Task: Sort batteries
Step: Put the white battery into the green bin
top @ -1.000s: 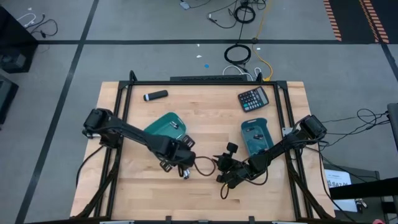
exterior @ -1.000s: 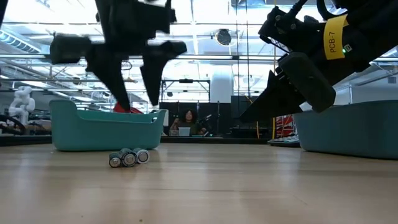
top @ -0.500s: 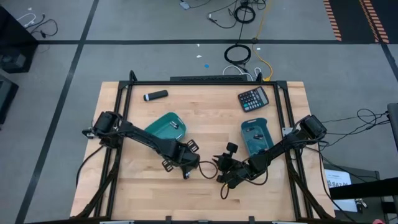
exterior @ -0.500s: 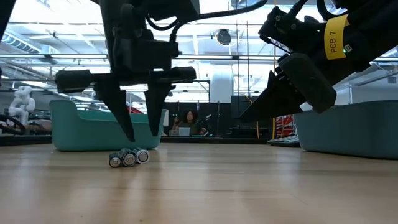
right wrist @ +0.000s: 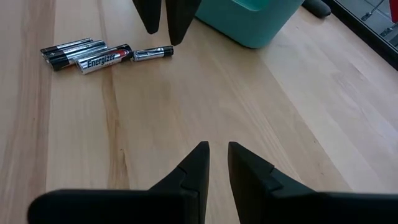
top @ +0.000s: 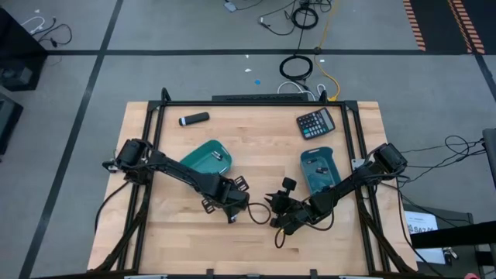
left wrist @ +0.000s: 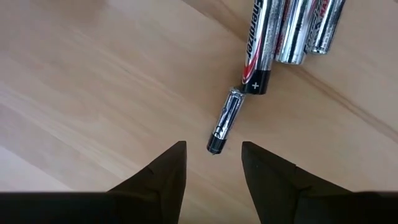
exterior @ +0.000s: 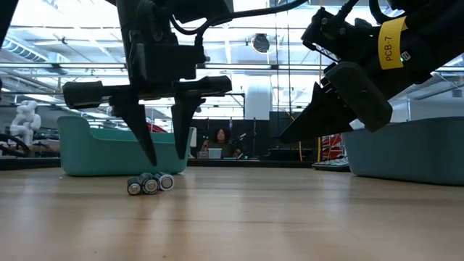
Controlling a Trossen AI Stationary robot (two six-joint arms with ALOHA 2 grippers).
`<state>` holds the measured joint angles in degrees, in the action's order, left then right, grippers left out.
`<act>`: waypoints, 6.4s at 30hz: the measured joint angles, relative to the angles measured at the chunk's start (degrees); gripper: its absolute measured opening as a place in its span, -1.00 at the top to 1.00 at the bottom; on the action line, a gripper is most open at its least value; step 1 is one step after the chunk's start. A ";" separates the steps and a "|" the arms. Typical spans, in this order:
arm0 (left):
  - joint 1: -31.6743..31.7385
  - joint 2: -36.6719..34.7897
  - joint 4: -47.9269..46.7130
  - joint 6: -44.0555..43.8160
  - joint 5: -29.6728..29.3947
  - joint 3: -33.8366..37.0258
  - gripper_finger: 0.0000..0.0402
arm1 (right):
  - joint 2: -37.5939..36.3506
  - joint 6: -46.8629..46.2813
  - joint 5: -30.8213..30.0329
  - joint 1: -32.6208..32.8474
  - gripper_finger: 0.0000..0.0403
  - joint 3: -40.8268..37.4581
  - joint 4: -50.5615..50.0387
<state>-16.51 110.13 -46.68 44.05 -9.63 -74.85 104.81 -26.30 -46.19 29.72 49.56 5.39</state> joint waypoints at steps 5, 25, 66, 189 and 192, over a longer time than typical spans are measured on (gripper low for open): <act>0.00 0.00 0.03 0.09 0.00 0.00 0.27 | 0.00 0.01 0.00 0.01 0.75 0.00 0.00; 0.13 0.02 1.19 5.06 2.14 0.00 0.38 | 0.00 0.21 0.00 0.01 0.75 0.00 0.00; -1.23 4.74 -0.62 9.55 -3.73 -0.07 0.91 | 0.02 0.41 0.07 0.01 0.75 -0.02 -0.02; -11.71 2.09 8.68 -17.16 2.13 2.13 0.41 | 0.02 0.30 0.07 -0.01 0.75 0.00 0.44; -11.61 1.97 9.07 -17.46 -0.61 2.14 0.41 | 0.02 0.34 0.04 0.00 0.75 0.00 0.42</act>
<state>-28.12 112.10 -37.61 26.60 -10.24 -72.71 104.84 -25.96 -46.15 29.72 49.56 5.80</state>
